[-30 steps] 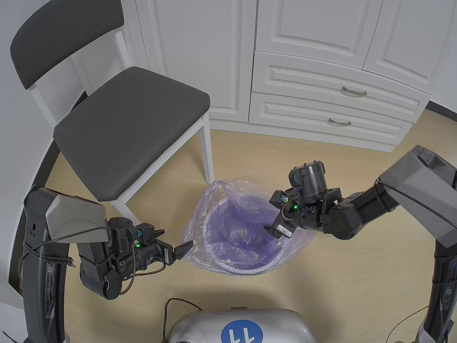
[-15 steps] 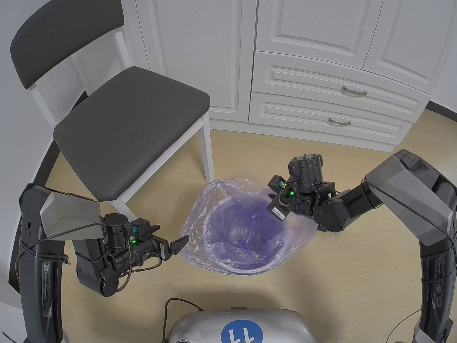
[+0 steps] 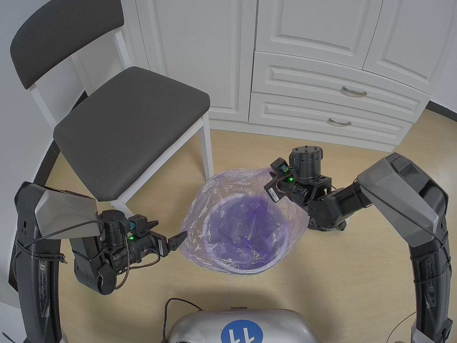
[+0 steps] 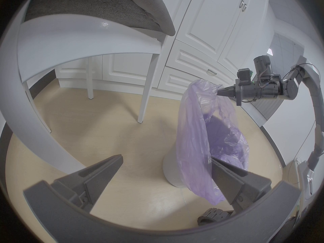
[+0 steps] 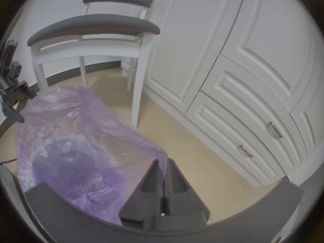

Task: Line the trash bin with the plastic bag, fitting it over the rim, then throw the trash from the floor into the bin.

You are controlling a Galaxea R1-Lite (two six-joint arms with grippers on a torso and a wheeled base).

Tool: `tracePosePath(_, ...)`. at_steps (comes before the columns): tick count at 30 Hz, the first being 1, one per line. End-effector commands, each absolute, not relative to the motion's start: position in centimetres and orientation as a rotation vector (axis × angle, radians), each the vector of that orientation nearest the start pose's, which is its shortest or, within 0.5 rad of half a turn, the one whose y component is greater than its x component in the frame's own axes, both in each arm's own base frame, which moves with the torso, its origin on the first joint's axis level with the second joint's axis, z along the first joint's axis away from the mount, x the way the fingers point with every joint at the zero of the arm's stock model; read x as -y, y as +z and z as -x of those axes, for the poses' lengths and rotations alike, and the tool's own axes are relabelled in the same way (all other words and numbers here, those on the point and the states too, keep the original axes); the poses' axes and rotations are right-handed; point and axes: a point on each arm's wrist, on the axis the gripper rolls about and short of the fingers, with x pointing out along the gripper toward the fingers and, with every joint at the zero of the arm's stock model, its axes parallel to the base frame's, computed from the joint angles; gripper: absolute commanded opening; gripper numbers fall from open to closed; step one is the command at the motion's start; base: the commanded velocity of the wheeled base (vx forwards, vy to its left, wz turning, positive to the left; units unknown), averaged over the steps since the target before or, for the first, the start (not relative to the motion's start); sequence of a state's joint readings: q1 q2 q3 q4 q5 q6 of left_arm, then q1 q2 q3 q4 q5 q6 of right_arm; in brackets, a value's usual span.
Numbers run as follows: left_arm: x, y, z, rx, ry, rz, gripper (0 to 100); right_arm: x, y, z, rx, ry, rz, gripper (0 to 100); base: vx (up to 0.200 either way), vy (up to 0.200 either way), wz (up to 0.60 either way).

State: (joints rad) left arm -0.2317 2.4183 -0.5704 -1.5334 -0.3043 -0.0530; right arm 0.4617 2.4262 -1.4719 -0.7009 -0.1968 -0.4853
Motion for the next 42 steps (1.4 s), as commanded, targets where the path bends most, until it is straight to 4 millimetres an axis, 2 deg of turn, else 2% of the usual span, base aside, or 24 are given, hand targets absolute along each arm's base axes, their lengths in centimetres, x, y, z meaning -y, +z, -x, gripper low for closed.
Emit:
tracePosePath(1,8.7,-2.0,-33.5,-0.330,-0.525,0.064,100,-21.9,3.7,-44.7,-0.178,0.299,0.556,0,0.000,0.000,0.00)
tracePosePath(3,8.8,-1.9,-33.3,-0.331,-0.527,0.064,100,-22.0,5.1,-43.9,-0.163,0.305,0.540,0,0.000,0.000,0.00)
tracePosePath(4,8.8,-1.8,-33.2,-0.331,-0.530,0.064,100,-22.0,5.3,-43.7,-0.161,0.309,0.538,100,0.000,0.000,0.00)
tracePosePath(5,8.9,-1.4,-32.8,-0.332,-0.534,0.063,100,-21.6,7.3,-42.0,-0.168,0.327,0.545,100,0.000,0.000,0.00)
tracePosePath(6,8.8,-1.2,-32.6,-0.332,-0.536,0.063,100,-21.3,8.4,-41.1,-0.168,0.335,0.546,100,0.000,0.000,0.00)
tracePosePath(10,8.6,0.7,-31.6,-0.303,-0.539,0.061,100,-20.1,11.0,-36.9,-0.202,0.416,0.558,100,0.000,0.000,0.00)
tracePosePath(12,8.6,1.1,-31.5,-0.294,-0.540,0.060,100,-19.8,11.3,-36.2,-0.205,0.423,0.559,100,0.000,0.000,0.00)
tracePosePath(13,8.5,1.9,-31.4,-0.269,-0.539,0.058,100,-19.5,11.6,-35.3,-0.205,0.429,0.559,100,0.000,0.000,0.00)
tracePosePath(17,8.7,3.9,-31.2,-0.209,-0.544,0.059,100,-19.2,11.8,-34.3,-0.222,0.405,0.533,100,0.000,0.000,0.00)
tracePosePath(21,9.1,5.9,-30.9,-0.152,-0.559,0.069,100,-19.1,11.5,-32.4,-0.264,0.342,0.390,100,0.000,0.000,0.00)
tracePosePath(23,9.6,6.6,-30.6,-0.137,-0.574,0.084,100,-19.1,11.3,-31.7,-0.285,0.329,0.334,100,0.000,0.000,0.00)
tracePosePath(25,11.6,7.8,-30.8,-0.102,-0.606,0.094,100,-18.4,10.9,-30.6,-0.315,0.316,0.260,100,0.000,0.000,0.00)
tracePosePath(26,11.9,7.9,-30.9,-0.102,-0.605,0.093,100,-18.3,11.0,-30.4,-0.317,0.315,0.255,100,0.000,0.000,0.00)
tracePosePath(31,16.5,10.9,-32.2,-0.200,-0.479,0.049,100,-17.8,11.4,-30.0,-0.284,0.308,0.157,100,0.000,0.000,0.00)
tracePosePath(32,16.8,11.2,-32.4,-0.211,-0.459,0.040,100,-17.8,11.4,-30.1,-0.281,0.305,0.146,100,0.000,0.000,0.00)
tracePosePath(33,17.9,12.1,-33.6,-0.247,-0.382,-0.014,100,-17.7,11.5,-30.2,-0.272,0.300,0.122,100,0.000,0.000,0.00)
tracePosePath(36,18.5,13.4,-35.6,-0.265,-0.238,-0.151,100,-17.4,11.6,-30.4,-0.267,0.293,0.115,100,0.000,0.000,0.00)
tracePosePath(37,18.7,13.7,-36.5,-0.246,-0.221,-0.175,100,-17.2,11.7,-30.4,-0.267,0.292,0.115,100,0.000,0.000,0.00)
tracePosePath(39,19.5,13.0,-38.0,-0.209,-0.214,-0.174,100,-17.2,11.6,-30.4,-0.275,0.292,0.117,100,0.000,0.000,0.00)
tracePosePath(42,19.9,12.7,-38.4,-0.117,-0.201,-0.135,100,-17.1,11.5,-30.8,-0.280,0.287,0.126,100,0.000,0.000,0.00)
